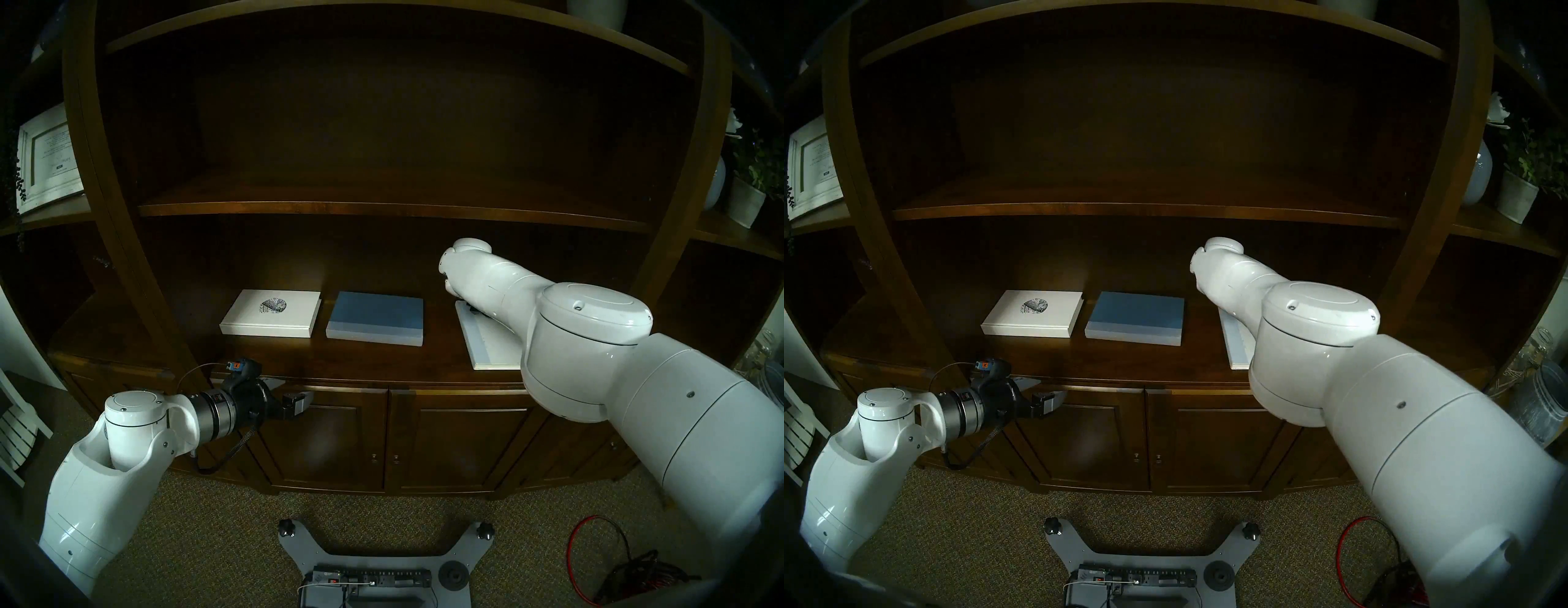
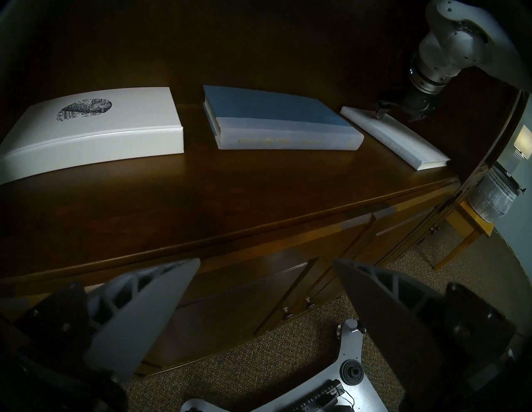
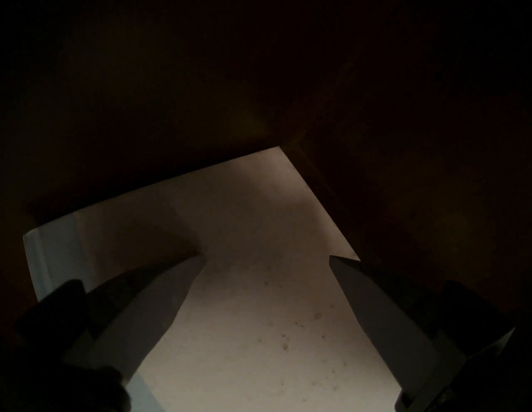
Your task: Close the books and align them horizontally on the shelf
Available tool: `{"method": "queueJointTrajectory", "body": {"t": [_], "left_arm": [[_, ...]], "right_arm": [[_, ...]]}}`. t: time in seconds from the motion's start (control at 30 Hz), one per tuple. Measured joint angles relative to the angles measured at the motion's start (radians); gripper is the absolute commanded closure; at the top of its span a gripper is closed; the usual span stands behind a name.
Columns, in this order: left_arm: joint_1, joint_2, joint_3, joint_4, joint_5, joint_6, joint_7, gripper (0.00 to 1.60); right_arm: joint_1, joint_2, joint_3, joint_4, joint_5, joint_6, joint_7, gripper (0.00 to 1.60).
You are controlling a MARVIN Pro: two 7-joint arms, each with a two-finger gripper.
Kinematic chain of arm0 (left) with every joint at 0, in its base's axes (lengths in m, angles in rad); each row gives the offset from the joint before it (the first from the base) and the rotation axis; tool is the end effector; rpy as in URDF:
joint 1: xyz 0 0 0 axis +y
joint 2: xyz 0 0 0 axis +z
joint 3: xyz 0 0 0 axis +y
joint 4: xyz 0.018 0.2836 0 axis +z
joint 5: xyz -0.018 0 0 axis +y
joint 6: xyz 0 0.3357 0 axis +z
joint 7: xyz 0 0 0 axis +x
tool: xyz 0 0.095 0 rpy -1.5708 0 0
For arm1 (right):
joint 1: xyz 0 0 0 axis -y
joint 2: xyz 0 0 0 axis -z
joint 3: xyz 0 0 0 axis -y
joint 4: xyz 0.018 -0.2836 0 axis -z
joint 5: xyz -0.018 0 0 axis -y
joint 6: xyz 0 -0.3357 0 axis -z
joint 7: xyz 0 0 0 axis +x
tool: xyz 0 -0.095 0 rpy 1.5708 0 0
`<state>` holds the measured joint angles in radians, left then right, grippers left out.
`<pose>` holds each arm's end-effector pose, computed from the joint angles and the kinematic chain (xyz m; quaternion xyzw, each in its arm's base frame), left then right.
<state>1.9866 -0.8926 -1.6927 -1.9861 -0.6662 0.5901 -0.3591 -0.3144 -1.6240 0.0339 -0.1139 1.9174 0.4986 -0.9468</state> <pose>0.3269 0.0897 -0.2780 0.8617 -0.1557 0.4418 0.1953 0.6257 0.0184 -0.2579 0.9038 -0.2100 0.2846 0.2410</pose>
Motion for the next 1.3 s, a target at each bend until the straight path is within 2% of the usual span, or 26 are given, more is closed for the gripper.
{"method": "queueJointTrajectory", "body": {"t": [0.63,1.3], "left_arm": [[0.000,0.000,0.001,0.001,0.000,0.000,0.000,0.00],[0.000,0.000,0.001,0.001,0.000,0.000,-0.001,0.00]], "right_arm": [[-0.010,0.018,0.004,-0.025,-0.020,0.002,0.043,0.00],[-0.012,0.029,0.002,-0.047,-0.041,0.008,0.051,0.00]]}}
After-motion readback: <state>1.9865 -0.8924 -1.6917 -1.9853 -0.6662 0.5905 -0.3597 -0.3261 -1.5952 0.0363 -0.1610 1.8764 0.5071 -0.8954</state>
